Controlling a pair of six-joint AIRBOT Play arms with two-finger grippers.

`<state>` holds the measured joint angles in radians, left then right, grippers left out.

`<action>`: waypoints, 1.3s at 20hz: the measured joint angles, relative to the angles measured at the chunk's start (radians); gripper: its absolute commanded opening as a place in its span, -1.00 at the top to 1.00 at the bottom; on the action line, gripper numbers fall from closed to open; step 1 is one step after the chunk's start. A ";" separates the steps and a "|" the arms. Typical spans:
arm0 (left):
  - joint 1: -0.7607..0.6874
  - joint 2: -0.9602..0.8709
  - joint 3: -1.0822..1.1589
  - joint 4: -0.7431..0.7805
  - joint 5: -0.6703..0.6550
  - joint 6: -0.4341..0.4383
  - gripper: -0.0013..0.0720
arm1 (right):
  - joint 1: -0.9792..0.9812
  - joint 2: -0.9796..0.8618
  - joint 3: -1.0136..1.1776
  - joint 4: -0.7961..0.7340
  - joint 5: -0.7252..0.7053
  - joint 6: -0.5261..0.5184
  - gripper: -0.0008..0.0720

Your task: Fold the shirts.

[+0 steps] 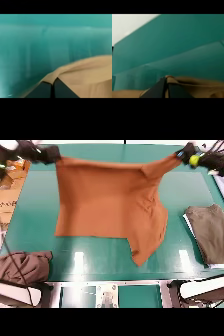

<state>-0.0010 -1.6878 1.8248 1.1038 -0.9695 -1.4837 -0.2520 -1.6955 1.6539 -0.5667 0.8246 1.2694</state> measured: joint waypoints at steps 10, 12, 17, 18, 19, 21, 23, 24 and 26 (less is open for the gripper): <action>0.058 -0.158 0.019 -0.054 -0.236 0.027 0.92 | -0.182 -0.121 -0.040 -0.009 0.338 -0.010 0.94; 0.076 -0.145 0.022 -0.050 -0.300 0.034 0.92 | -0.213 -0.073 -0.112 -0.045 0.402 0.007 0.94; 0.092 -0.060 -0.025 0.040 -0.473 0.043 0.92 | -0.272 0.204 -0.501 -0.232 0.439 0.057 0.65; 0.093 -0.027 -0.063 0.053 -0.493 0.046 0.92 | -0.288 0.266 -0.594 -0.256 0.433 0.066 -0.11; 0.094 0.009 -0.110 0.062 -0.499 0.051 0.92 | -0.304 0.322 -0.686 -0.273 0.420 0.071 -0.32; 0.098 0.085 -0.242 0.076 -0.497 0.068 0.92 | -0.319 0.402 -0.859 -0.289 0.390 0.060 -0.32; 0.119 0.170 -0.389 0.077 -0.482 0.084 0.92 | -0.321 0.430 -0.973 -0.267 0.346 0.031 -0.32; 0.138 0.206 -0.464 0.082 -0.475 0.093 0.92 | -0.317 0.431 -1.012 -0.249 0.313 0.013 -0.32; 0.192 0.275 -0.573 0.072 -0.469 0.108 0.92 | -0.297 0.410 -1.054 -0.204 0.277 -0.019 -0.31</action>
<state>0.1909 -1.4128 1.2514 1.1759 -1.4387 -1.3754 -0.5491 -1.2850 0.5999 -0.7712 1.1019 1.2499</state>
